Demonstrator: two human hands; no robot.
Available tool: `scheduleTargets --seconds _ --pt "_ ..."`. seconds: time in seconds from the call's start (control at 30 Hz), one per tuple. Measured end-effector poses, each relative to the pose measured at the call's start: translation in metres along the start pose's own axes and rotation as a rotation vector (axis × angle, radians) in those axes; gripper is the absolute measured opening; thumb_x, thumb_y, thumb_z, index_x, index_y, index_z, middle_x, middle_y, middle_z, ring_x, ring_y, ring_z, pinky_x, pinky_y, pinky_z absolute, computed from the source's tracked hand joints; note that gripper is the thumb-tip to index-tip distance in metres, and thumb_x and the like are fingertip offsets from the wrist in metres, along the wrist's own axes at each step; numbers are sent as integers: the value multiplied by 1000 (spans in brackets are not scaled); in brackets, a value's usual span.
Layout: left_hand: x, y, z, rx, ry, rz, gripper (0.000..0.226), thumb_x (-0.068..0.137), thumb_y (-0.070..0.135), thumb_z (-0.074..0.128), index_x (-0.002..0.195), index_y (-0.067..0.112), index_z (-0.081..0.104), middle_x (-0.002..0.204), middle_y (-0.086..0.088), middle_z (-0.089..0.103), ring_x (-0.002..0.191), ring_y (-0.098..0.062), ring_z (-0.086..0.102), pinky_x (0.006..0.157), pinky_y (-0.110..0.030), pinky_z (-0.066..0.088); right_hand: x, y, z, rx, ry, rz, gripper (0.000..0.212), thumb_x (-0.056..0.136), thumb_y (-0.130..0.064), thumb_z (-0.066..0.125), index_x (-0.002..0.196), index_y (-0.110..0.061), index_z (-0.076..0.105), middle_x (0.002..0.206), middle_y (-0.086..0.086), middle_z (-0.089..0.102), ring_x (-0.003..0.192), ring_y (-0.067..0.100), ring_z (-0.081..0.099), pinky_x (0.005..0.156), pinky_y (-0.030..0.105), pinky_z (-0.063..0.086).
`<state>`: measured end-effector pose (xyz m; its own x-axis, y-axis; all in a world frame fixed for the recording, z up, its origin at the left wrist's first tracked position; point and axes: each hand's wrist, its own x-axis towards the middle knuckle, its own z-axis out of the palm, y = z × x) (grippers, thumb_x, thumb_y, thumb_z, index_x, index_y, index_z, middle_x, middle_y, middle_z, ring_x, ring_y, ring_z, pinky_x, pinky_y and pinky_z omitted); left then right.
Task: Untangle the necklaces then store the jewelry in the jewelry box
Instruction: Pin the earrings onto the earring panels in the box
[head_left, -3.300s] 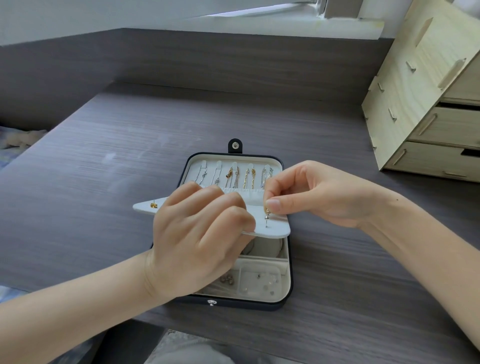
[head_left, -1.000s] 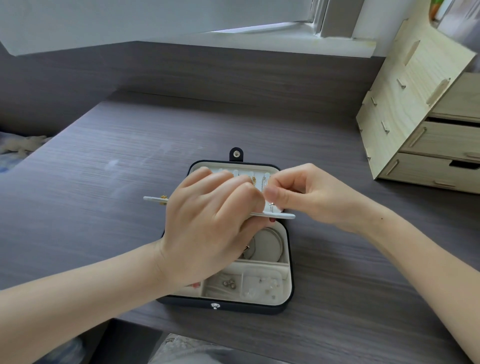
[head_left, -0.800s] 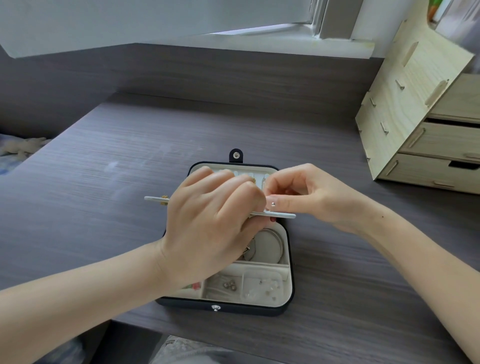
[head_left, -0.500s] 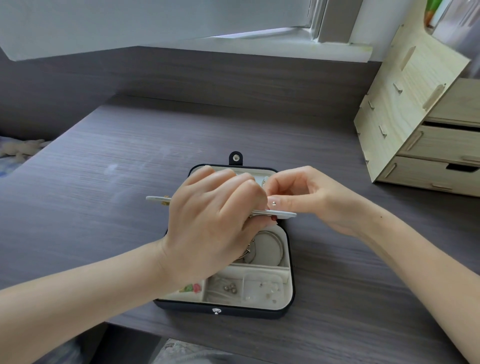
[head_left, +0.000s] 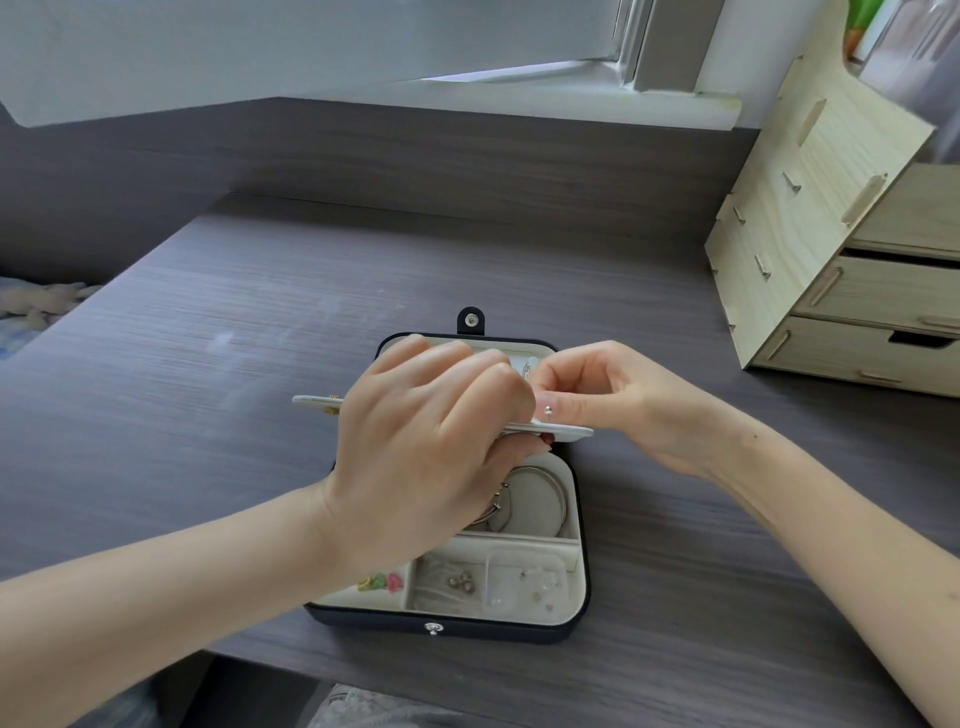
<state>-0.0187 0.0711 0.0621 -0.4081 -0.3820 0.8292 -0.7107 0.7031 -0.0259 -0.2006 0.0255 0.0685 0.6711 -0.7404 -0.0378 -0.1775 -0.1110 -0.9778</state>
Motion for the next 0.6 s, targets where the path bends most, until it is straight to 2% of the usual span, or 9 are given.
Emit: scheduleTargets --seconds 0.1,0.27,0.37,0.47,0.53,0.6 --pt "-1 0 0 -2 -2 8 35 80 32 73 78 15 42 60 -1 57 56 -19 46 59 -28 28 -1 0 -1 -6 5 2 20 83 -27 56 64 -22 57 63 -11 47 61 6 39 59 14 33" --pt "-2 0 0 -2 -1 14 35 80 31 73 78 16 42 60 -1 56 56 -19 43 58 -29 28 -2 0 -1 25 -32 -13 12 82 -17 59 70 -16 59 67 -4 51 65 10 43 62 15 36" --pt "3 -2 0 -16 -21 -8 34 79 32 74 76 15 45 60 0 55 59 -16 40 56 -30 29 -5 -5 -6 -24 41 8 14 85 -25 58 79 -13 62 69 -6 54 65 7 46 61 14 36" --pt "19 -8 0 -42 -113 -85 35 65 33 79 69 11 52 58 4 53 59 -11 35 56 -28 26 -13 -7 -30 -245 320 44 17 91 -27 59 81 -17 68 63 -10 54 60 1 46 58 12 35" --pt "36 -12 1 -40 -208 -203 39 57 35 81 72 15 51 58 11 49 59 -8 32 56 -24 16 -22 -1 -51 -546 514 117 15 90 -24 60 79 -21 70 67 -10 60 61 2 51 58 14 39" --pt "53 -20 6 -24 -381 -361 44 61 41 82 79 22 46 63 13 48 61 -12 38 55 -28 16 -32 9 -63 -817 565 221 11 89 -25 61 80 -24 69 76 -12 65 70 6 57 65 22 45"
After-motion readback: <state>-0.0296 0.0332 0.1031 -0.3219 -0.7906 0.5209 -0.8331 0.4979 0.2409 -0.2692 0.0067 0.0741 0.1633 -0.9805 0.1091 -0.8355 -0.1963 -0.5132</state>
